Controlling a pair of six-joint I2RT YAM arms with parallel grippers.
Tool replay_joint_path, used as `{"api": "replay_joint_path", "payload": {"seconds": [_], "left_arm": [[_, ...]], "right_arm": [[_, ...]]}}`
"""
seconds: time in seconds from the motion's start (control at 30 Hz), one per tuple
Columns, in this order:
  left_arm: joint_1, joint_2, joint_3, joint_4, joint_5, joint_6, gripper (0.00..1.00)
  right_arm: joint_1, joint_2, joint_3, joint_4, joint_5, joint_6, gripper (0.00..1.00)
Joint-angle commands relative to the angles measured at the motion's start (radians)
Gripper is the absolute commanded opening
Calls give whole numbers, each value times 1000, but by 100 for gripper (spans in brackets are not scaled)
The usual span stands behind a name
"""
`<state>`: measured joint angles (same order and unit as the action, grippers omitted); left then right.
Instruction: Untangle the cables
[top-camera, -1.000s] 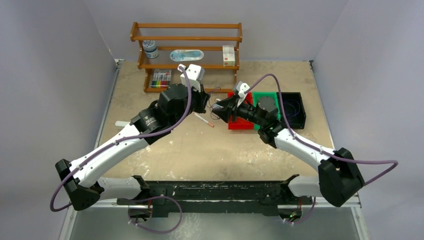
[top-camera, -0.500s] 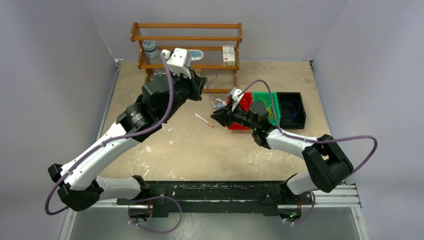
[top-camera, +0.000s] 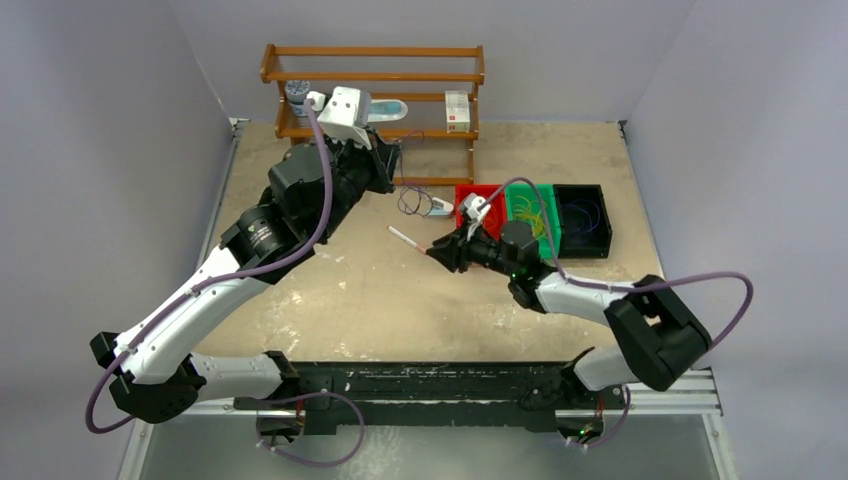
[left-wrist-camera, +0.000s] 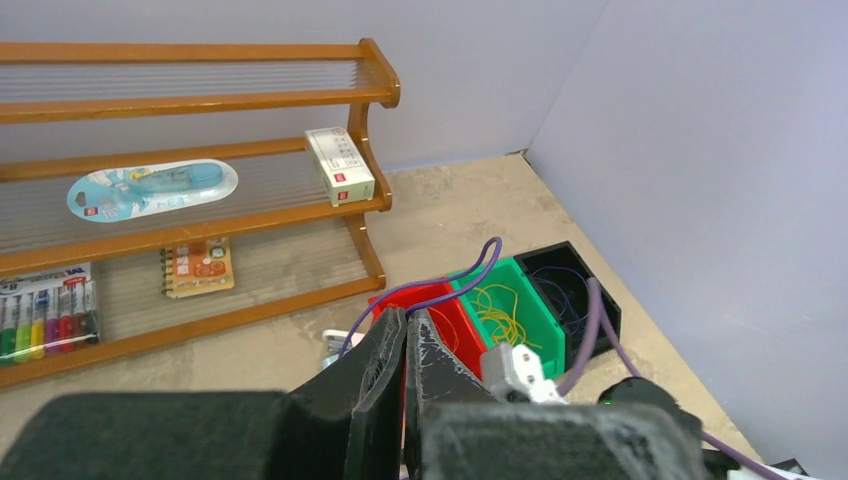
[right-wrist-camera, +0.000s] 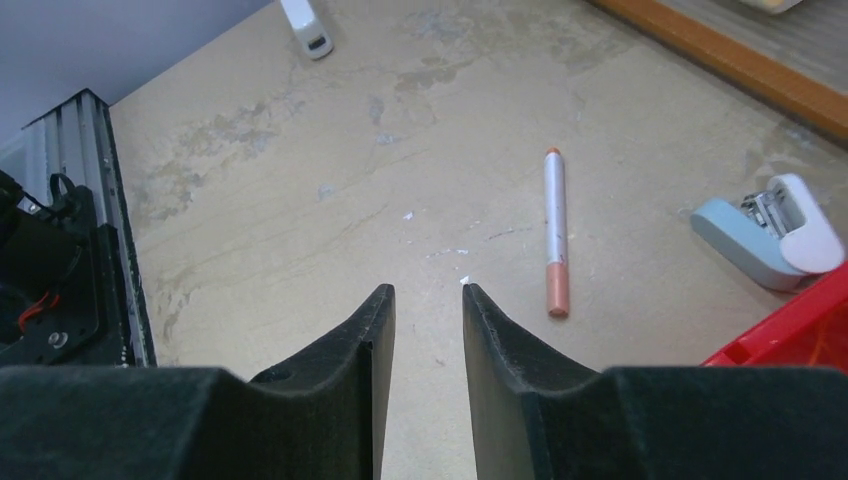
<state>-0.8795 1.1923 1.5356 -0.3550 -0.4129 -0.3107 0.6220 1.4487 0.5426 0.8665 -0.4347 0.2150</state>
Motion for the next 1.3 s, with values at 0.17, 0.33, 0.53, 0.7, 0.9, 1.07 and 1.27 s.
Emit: {"api": "replay_joint_path", "payload": {"seconds": [0.17,0.33,0.53,0.7,0.9,1.07,1.27], "left_arm": [[1,-32,-28,31,-12,32,0],[1,-41,-65,46,-10,32,0],[1,-29,-81,52,8,22,0],[1,-23,-84,57,52,23,0],[1,-26,-94,56,104,39,0],[1,-24,-98,60,123,46,0],[1,-22,-101,72,167,53,0]], "right_arm": [[4,-324,-31,-90,139,-42,41],[4,-527,-13,-206,174,-93,46],[3,-601,92,-314,80,-170,63],[4,-543,182,-325,115,-163,66],[4,-533,208,-294,256,-102,60],[3,-526,224,-270,250,-103,58],[4,-408,308,-268,36,-133,64]]}}
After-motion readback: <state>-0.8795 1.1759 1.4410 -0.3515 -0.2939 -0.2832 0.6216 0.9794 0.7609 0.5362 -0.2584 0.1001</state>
